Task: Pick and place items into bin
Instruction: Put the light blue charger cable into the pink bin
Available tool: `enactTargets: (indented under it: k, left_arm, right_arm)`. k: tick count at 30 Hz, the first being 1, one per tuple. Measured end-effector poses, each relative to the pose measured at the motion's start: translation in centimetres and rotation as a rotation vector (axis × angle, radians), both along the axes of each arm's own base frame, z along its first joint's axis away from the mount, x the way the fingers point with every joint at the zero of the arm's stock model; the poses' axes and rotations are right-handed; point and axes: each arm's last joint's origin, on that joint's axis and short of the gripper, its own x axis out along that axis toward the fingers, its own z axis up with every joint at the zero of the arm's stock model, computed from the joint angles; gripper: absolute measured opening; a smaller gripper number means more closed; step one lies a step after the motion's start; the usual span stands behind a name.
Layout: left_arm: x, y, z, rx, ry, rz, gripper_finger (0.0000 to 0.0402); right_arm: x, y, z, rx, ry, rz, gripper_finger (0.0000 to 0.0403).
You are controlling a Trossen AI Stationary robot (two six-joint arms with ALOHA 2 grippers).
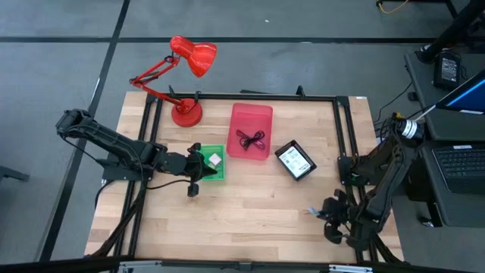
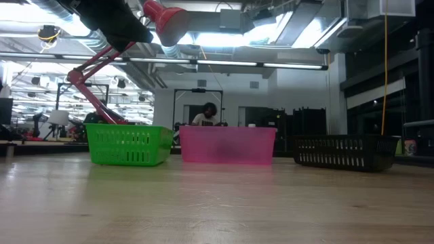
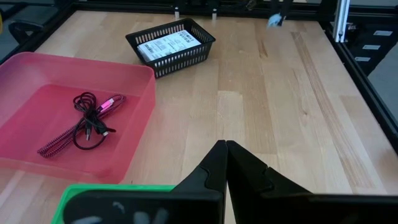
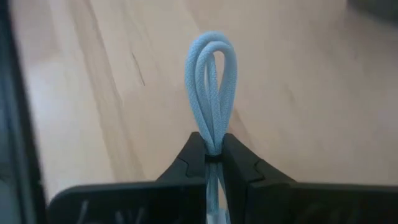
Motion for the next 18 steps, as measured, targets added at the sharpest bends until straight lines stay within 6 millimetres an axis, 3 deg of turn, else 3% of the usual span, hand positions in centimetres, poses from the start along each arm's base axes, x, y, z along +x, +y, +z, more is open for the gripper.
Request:
enactTargets:
  k: [5, 18]
  left_arm:
    - [0.0, 0.0, 0.0, 0.000, 0.000, 0.001, 0.0003]
    - [0.0, 0.0, 0.0, 0.038, 0.002, -0.019, 0.0003]
  right_arm:
    - [0.2, -0.5, 1.3, -0.022, -0.171, -0.027, 0.0010]
    - [1.0, -0.4, 2.4, -0.231, -0.519, -0.010, 0.0009]
